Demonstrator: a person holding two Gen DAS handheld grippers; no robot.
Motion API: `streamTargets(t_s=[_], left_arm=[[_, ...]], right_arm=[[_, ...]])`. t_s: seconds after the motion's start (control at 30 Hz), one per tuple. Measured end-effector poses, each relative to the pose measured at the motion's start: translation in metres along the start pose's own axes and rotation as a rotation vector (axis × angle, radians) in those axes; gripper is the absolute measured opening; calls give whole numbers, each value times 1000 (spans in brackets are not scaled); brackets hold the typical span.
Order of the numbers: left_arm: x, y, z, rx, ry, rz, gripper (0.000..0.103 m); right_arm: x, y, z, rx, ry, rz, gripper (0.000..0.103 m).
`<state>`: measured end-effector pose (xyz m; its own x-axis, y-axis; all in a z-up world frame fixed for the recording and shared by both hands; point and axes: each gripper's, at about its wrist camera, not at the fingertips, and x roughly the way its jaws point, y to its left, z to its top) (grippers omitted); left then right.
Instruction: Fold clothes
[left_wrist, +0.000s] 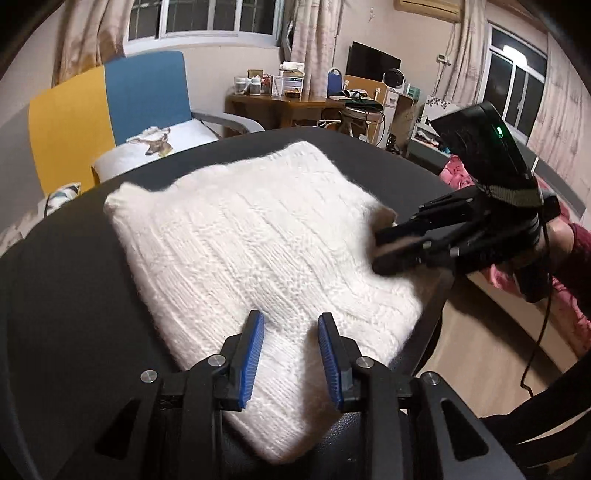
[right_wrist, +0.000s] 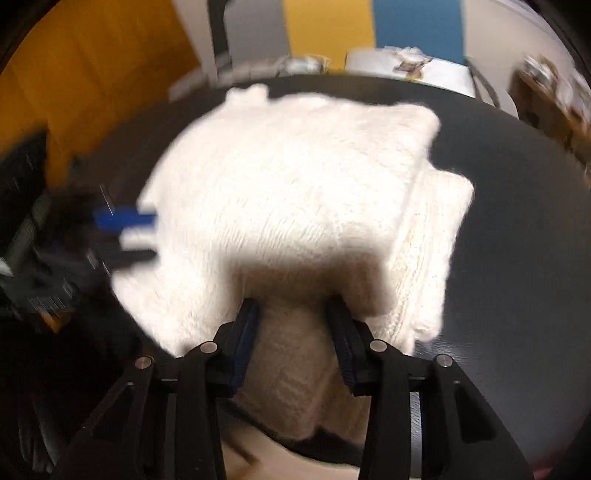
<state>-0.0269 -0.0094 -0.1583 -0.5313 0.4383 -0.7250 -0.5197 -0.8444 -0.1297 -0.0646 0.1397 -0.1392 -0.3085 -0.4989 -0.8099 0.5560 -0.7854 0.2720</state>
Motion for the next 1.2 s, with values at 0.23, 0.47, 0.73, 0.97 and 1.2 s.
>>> streamTargets(t_s=[0.23,0.47,0.73,0.97,1.2], left_arm=[[-33,71,-2,-415,-81,-253,35],[-13,150,-15,-792,-19,-413,50],[21,164,-19,-908,44,-487,61],[42,166,-19,-921,86,-493,65],[40,162,-20,-895,95,-482,68]], right_arm=[[-41,-13,2,139,-145,119,48],[-58,-75,6,421,-195,154,85],[-12,-106,4,569,-95,282,85],[9,-107,5,597,-51,362,87],[6,-111,-3,647,-48,432,87]])
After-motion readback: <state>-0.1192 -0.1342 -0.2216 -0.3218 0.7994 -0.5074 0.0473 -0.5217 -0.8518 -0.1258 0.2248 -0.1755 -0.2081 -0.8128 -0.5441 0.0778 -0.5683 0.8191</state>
